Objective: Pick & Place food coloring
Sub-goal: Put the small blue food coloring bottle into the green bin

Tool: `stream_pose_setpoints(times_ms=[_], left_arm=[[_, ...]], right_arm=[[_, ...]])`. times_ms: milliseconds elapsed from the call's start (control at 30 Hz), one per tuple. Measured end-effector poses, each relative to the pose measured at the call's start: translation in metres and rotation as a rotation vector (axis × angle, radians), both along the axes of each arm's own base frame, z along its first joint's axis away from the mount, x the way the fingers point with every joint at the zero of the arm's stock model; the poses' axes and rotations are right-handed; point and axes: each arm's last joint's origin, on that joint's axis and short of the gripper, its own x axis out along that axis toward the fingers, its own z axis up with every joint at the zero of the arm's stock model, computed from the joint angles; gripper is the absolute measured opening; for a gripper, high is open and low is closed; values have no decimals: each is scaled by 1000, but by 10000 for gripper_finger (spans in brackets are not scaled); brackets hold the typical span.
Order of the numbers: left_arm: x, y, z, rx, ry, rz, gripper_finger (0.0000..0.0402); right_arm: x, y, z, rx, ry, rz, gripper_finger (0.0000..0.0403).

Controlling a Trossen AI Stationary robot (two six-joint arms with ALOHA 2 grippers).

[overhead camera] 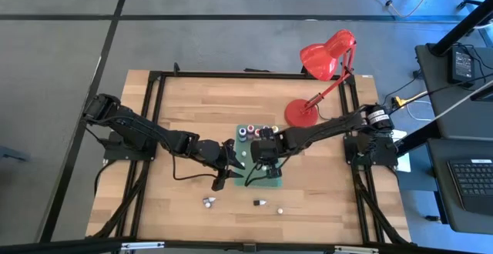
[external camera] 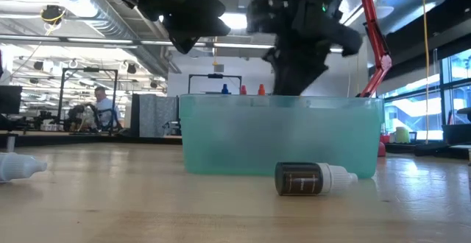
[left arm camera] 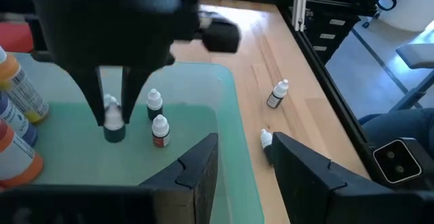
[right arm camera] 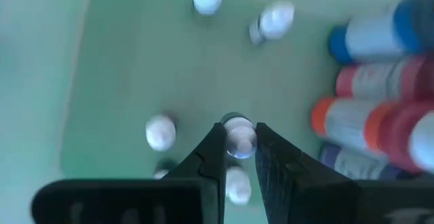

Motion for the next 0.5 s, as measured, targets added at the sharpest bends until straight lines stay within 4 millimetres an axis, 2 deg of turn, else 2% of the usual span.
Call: stream_pose_setpoints(times_ms=[133,367,500], left_arm=[[0,0,-1,2,8,0,135],[-1,0,-2,5,17,0,134],[-1,0,-2,5,19,0,136]], right_arm=[[-1,-1,-13,0,5,-1,59],[-4,-1,-22,3,-2,-2,61],[-4,-1,-23,6,-2,-10,77]])
